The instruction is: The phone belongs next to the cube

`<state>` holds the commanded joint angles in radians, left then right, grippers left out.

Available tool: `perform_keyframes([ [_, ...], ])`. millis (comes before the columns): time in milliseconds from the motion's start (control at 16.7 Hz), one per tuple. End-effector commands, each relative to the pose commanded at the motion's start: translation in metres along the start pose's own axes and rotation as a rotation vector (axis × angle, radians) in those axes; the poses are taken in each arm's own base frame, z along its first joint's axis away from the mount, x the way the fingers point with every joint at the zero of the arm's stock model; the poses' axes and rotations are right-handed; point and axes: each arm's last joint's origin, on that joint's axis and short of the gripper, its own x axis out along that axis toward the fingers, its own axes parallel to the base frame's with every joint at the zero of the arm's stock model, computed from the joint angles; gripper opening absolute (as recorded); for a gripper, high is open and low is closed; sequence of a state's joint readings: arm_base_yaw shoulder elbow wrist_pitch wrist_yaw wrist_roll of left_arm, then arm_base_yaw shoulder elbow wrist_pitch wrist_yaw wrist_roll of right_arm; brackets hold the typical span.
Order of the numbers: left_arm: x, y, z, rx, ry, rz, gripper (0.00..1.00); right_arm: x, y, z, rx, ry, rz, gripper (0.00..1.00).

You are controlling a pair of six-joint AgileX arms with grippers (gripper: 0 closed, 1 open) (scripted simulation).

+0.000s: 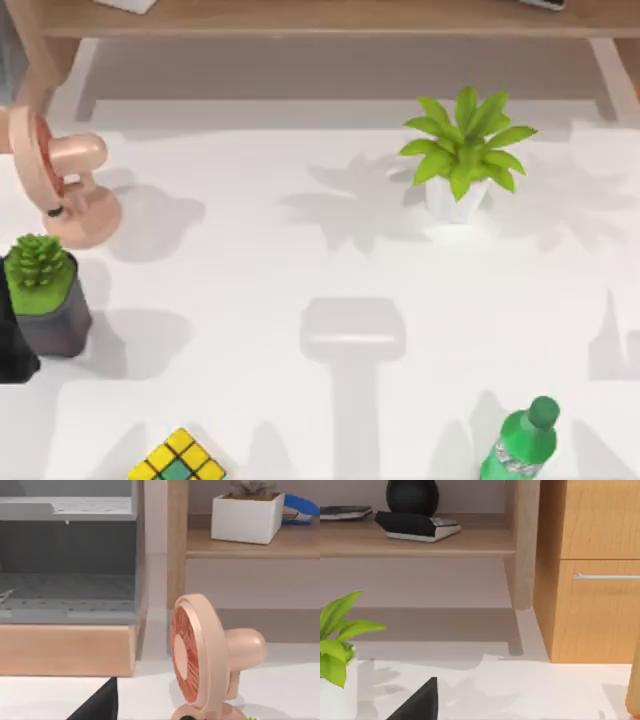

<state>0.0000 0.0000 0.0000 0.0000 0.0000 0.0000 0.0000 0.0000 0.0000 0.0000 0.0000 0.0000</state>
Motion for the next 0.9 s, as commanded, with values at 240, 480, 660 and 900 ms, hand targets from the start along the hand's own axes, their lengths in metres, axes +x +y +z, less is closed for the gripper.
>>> perform_keyframes([
  [240, 0.000, 0.000, 0.000, 0.000, 0.000, 0.000, 1.00, 0.001, -0.002, 0.003, -0.033, 0.039, -0.021, 1.00],
  [480, 0.000, 0.000, 0.000, 0.000, 0.000, 0.000, 1.00, 0.007, -0.013, 0.012, -0.198, 0.271, -0.091, 1.00],
  [660, 0.000, 0.000, 0.000, 0.000, 0.000, 0.000, 1.00, 0.018, -0.028, 0.014, -0.337, 0.578, -0.102, 1.00],
  [900, 0.000, 0.000, 0.000, 0.000, 0.000, 0.000, 1.00, 0.036, -0.054, 0.005, -0.436, 1.043, 0.011, 1.00],
])
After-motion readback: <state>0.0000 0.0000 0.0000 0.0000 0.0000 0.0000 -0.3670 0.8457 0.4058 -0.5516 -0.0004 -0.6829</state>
